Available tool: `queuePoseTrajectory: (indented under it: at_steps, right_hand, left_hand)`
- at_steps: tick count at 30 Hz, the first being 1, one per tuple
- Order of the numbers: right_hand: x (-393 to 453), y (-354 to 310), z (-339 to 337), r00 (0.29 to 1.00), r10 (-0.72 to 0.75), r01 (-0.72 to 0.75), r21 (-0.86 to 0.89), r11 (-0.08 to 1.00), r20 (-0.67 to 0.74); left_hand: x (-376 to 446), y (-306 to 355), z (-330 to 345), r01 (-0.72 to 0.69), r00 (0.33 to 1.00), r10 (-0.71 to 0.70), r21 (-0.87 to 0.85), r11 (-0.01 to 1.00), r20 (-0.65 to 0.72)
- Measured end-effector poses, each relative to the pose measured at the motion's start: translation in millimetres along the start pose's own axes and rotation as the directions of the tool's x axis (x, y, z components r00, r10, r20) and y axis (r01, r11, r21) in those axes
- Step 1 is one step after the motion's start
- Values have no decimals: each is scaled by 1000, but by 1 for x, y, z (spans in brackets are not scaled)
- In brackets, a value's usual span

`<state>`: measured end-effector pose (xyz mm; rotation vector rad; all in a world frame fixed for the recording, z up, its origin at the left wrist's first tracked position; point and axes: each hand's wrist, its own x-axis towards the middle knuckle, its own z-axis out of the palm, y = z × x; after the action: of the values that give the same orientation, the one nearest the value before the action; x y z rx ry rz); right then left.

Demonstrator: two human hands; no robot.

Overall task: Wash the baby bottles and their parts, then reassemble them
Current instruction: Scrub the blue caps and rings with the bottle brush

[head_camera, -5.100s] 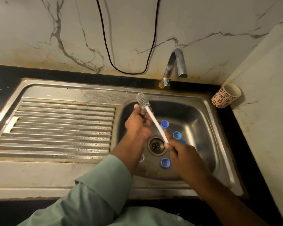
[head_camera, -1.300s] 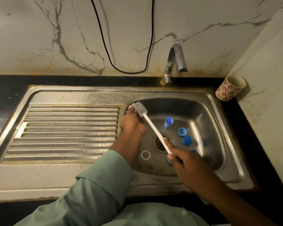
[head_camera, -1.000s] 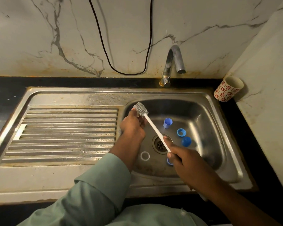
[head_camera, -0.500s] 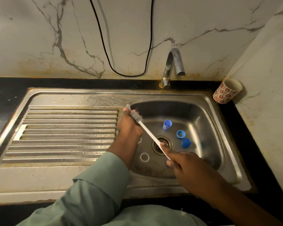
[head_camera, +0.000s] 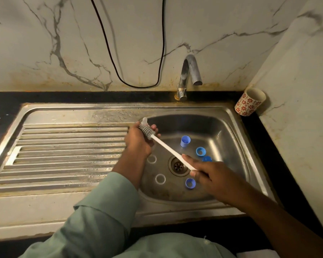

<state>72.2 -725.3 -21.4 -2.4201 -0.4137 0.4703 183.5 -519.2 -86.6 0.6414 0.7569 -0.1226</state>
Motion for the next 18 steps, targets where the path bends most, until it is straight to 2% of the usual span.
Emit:
queuePoseTrajectory:
  at_steps: [2,4,7,9,10,15,18]
  right_hand:
    - [0,1,9,1000,-15,15,30,999,-24]
    - [-2,0,20,999,-8,12,93,996,-44]
    - [-3,-7,29,1000,29,-27,312,950,-2]
    - [-2,-14,29,999,27,-36,440,897,26]
    - [0,-16,27,999,28,-39,466,884,30]
    - [7,-17,18,996,88,-72,468,881,-13]
    - [-1,-17,19,996,67,-86,476,875,58]
  left_hand:
    - [2,3,-3,-110,993,112,65,992,-33]
    - [0,6,-9,-168,986,168,52,984,8]
    - [-2,8,-19,-41,988,65,-169,985,138]
    - [-1,8,-23,2,989,41,-293,956,140]
    - [-2,6,-23,-8,990,50,-301,953,132]
    - [-11,-5,-18,-130,987,135,-53,990,93]
    - [-9,-1,-14,-148,989,149,-50,988,16]
